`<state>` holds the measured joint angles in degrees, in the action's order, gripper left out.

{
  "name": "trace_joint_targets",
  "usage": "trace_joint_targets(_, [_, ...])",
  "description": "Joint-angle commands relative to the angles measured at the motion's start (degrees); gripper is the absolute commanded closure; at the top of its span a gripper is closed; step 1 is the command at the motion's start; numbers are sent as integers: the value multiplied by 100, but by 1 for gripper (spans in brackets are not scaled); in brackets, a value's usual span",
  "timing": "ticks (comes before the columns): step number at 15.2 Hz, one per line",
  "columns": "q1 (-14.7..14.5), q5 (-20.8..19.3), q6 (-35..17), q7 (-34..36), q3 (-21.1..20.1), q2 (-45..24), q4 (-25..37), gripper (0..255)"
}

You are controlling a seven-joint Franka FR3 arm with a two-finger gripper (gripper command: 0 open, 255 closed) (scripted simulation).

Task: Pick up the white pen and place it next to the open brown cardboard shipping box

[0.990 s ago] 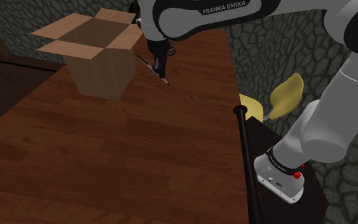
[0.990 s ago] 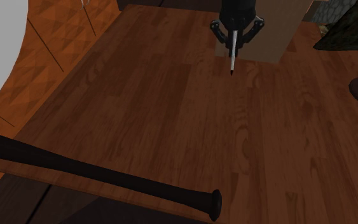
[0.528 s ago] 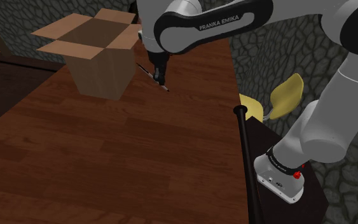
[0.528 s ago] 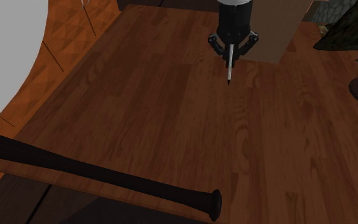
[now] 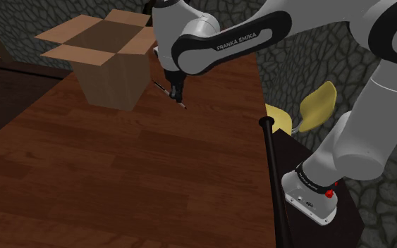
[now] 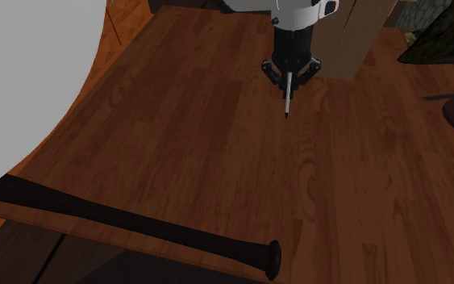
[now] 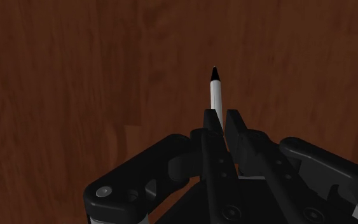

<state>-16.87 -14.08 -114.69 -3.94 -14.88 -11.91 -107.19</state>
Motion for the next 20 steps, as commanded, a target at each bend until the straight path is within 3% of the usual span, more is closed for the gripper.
trace_joint_targets(1, [-2,-31,-150,41,7,-51,-103,255])
trace_joint_targets(8, [-14,-148,-575,170,37,-270,-330,255])
trace_joint_targets(16, [-14,-148,-574,170,37,-270,-329,255])
trace_joint_targets(17, [-14,-148,-574,170,37,-270,-329,0])
trace_joint_targets(20, [-14,-148,-574,170,37,-271,-329,0])
